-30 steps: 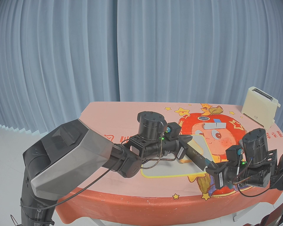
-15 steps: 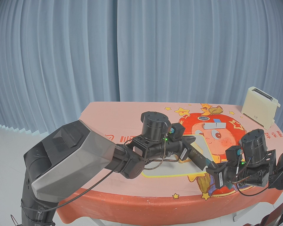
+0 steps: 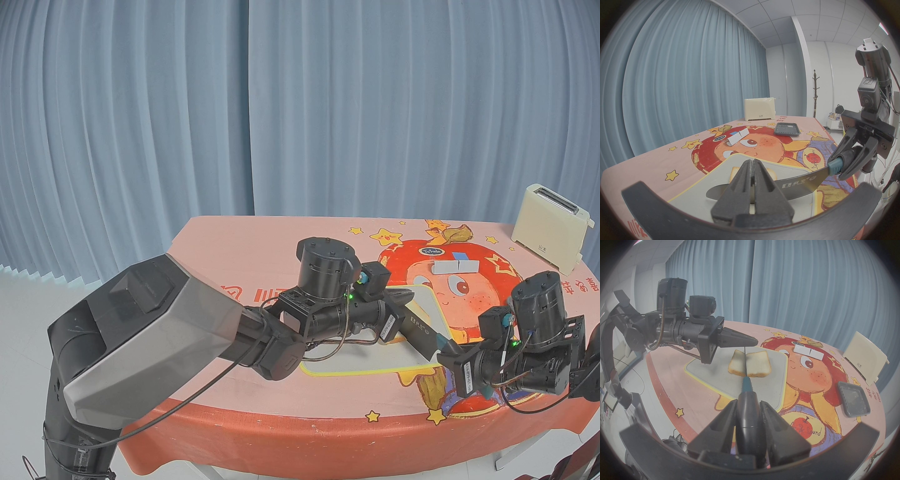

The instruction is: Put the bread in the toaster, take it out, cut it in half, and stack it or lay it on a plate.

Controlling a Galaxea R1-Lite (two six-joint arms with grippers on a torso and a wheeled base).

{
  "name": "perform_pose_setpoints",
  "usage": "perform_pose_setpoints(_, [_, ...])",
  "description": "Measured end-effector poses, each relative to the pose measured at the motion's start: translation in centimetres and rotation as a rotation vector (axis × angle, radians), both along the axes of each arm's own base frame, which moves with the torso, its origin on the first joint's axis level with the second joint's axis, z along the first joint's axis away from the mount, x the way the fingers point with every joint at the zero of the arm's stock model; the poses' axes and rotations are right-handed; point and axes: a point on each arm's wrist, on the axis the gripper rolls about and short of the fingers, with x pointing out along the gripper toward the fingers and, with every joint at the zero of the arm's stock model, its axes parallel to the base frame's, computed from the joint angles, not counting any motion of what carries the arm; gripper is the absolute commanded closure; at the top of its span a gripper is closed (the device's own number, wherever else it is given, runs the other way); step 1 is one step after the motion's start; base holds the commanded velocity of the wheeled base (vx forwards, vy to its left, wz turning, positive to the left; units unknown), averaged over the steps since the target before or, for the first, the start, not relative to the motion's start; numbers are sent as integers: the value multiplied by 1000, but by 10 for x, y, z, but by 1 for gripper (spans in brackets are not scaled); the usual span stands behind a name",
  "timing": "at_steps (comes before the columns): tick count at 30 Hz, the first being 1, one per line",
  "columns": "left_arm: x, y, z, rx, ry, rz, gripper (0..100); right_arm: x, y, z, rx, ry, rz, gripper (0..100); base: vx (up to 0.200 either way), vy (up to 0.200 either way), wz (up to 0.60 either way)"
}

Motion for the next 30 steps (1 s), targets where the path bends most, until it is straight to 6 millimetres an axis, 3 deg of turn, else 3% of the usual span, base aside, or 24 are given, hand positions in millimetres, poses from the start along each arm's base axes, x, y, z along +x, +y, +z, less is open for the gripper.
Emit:
perform_pose_setpoints(11, [0, 2, -2, 6, 6, 3, 100, 3, 2, 9, 28, -27, -8, 100, 0, 0, 0])
perform_pose_setpoints(24, [1, 1, 0, 4, 6, 3, 100, 5, -2, 2, 13, 2, -21, 100, 0, 0, 0])
perform_pose_setpoints(30, [1, 0, 11, -9, -7, 2, 100, 5, -1, -1, 6, 10, -20, 100, 0, 0, 0])
